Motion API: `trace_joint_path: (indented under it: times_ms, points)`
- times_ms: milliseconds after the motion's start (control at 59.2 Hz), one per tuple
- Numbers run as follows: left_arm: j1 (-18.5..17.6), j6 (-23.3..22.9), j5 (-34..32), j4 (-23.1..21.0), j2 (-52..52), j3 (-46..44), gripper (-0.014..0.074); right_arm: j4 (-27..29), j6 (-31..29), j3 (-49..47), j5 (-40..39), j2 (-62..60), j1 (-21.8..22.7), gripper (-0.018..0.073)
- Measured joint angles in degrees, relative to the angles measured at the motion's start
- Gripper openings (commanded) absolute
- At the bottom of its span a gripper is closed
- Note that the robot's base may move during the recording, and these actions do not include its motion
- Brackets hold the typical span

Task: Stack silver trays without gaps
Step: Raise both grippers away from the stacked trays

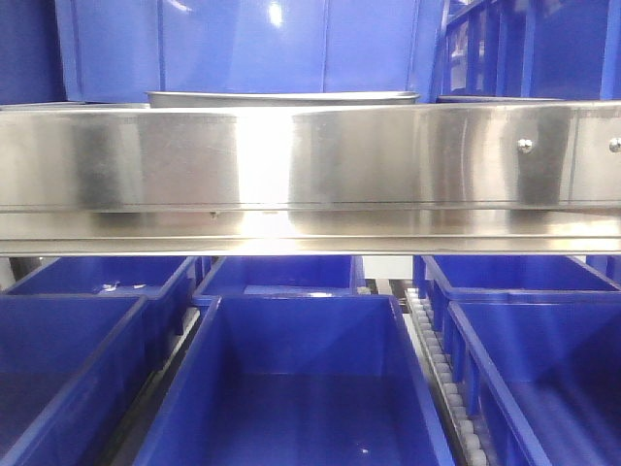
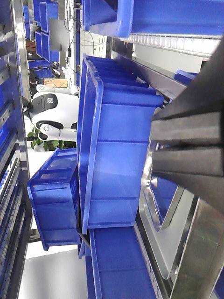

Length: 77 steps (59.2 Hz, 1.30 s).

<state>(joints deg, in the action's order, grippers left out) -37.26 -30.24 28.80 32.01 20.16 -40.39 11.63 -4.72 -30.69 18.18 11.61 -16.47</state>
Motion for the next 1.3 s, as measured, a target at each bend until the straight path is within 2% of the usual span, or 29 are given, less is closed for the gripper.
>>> trace_joint_path:
  times_ms: [220, 321, 608, 710, 912, 1065, 1301]
  points:
    - [0.0, 0.0, 0.0, 0.0, 0.0, 0.0, 0.0013, 0.0, 0.0, 0.0, 0.0, 0.0, 0.1, -0.0080]
    - [0.0, 0.0, 0.0, 0.0, 0.0, 0.0, 0.0013, 0.0, 0.0, 0.2, -0.3, 0.0, 2.3, -0.0080]
    - [0.0, 0.0, 0.0, -0.1, 0.0, 0.0, 0.0013, 0.0, 0.0, 6.8, -3.4, -0.3, 20.6, -0.0080]
    - [0.0, 0.0, 0.0, -0.1, 0.0, 0.0, 0.0013, 0.0, 0.0, 10.6, -6.6, -2.4, 23.8, -0.0080]
    - [0.0, 0.0, 0.0, -0.1, 0.0, 0.0, 0.0013, 0.0, 0.0, 20.6, -16.0, -10.1, 24.3, -0.0080]
    - [0.0, 0.0, 0.0, -0.1, 0.0, 0.0, 0.0013, 0.0, 0.0, 26.7, -16.7, -11.2, 24.3, -0.0080]
    - [0.0, 0.0, 0.0, -0.1, 0.0, 0.0, 0.0013, 0.0, 0.0, 30.6, -15.7, -11.2, 24.2, -0.0080]
